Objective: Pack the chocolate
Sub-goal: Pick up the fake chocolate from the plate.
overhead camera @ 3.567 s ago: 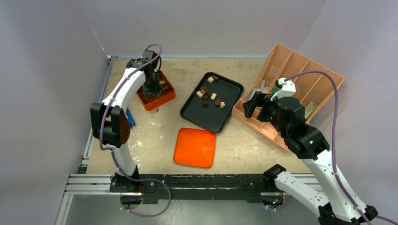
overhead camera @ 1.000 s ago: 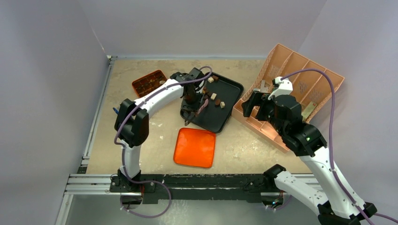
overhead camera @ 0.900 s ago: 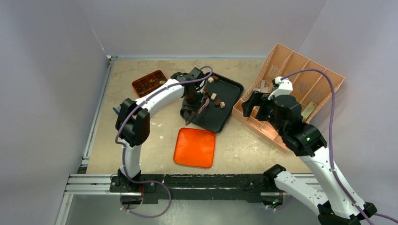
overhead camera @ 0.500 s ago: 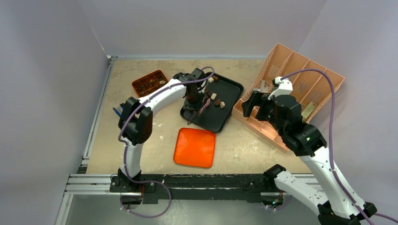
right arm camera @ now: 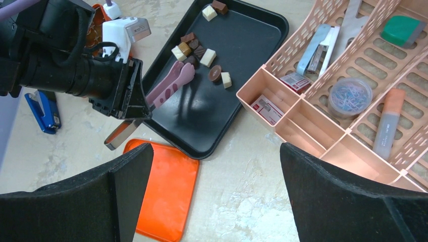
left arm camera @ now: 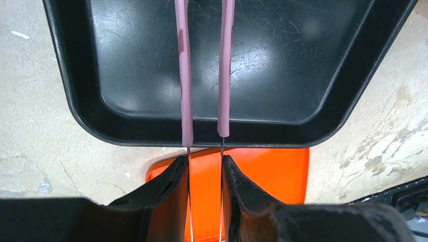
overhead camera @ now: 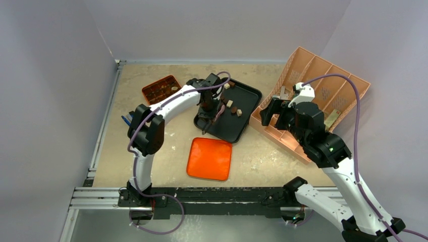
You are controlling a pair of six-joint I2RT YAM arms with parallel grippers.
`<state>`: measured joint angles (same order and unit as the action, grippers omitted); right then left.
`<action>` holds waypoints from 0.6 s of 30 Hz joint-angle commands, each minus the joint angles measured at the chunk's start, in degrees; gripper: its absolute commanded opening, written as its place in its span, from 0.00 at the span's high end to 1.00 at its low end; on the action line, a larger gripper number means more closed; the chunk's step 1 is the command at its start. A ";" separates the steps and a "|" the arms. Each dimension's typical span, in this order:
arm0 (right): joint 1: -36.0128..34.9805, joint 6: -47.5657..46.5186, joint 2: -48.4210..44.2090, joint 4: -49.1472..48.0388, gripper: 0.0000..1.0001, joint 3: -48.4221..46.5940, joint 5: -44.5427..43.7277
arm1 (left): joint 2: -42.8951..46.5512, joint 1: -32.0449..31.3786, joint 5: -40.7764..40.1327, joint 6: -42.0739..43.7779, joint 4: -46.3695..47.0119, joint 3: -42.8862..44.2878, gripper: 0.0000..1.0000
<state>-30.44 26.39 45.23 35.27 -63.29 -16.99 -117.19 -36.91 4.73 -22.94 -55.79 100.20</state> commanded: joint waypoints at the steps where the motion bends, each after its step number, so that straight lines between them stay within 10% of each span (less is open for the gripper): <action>1: -0.24 0.46 -0.28 -1.70 0.03 -0.69 -0.41 | 5.01 -0.35 -1.38 -1.20 1.23 2.20 0.78; 18: -0.24 0.50 0.07 -1.66 0.03 -0.84 0.18 | 12.88 2.28 -7.67 -3.15 -2.57 1.37 0.81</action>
<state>-30.44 26.59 45.36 35.27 -63.29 -16.95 -108.36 -36.49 -0.38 -24.95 -57.08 100.20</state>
